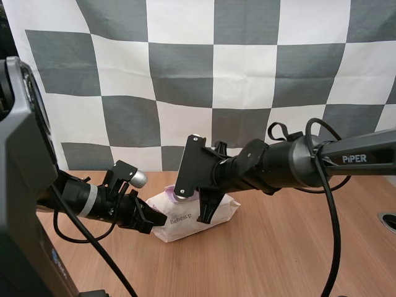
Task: Open the wet wipes lid
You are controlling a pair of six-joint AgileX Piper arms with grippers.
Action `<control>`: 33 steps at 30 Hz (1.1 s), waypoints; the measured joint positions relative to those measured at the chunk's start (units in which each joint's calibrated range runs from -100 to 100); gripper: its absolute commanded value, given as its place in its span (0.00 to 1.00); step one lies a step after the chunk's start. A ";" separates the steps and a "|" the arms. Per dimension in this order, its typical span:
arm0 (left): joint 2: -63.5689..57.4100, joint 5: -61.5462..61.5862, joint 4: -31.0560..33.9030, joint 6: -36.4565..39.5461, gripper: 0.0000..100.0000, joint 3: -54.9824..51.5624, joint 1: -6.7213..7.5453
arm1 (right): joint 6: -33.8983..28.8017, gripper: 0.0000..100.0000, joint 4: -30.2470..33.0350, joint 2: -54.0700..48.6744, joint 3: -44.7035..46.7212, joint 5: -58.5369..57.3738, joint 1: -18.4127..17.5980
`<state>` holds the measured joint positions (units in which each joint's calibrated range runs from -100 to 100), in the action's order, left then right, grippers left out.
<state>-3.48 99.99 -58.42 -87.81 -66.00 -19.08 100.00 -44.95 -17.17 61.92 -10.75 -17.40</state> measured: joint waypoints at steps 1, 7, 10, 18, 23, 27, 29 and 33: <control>0.00 0.00 0.12 0.00 0.00 0.00 0.00 | 0.00 0.00 -0.68 0.00 -0.53 -0.02 0.00; 0.00 0.00 0.12 -0.21 0.00 0.00 0.00 | 0.00 0.00 -2.43 0.00 -3.53 -0.60 0.00; 0.00 0.00 0.12 -0.21 0.00 0.00 0.00 | 0.00 0.00 -4.33 1.41 -5.74 -0.56 0.00; 0.00 0.00 0.12 -0.21 0.00 0.00 0.00 | 0.00 0.00 -6.94 10.33 -9.98 0.16 0.00; 0.00 0.00 0.12 -0.21 0.00 0.00 0.00 | 0.00 0.00 -6.94 13.57 -11.70 3.17 0.00; 0.00 0.00 0.12 -0.21 0.00 0.00 0.00 | 0.00 0.00 -6.94 15.96 -13.68 3.17 0.00; 0.00 0.00 0.12 -0.21 0.00 0.00 0.00 | 0.00 0.00 -6.94 17.14 -14.30 3.53 0.00; 0.00 0.00 0.12 -0.21 0.00 0.00 0.00 | 0.00 0.00 -6.94 18.60 -14.76 4.00 0.00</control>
<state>-3.48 99.99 -58.29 -88.02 -66.00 -19.08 100.00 -51.88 1.43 47.16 -6.76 -17.40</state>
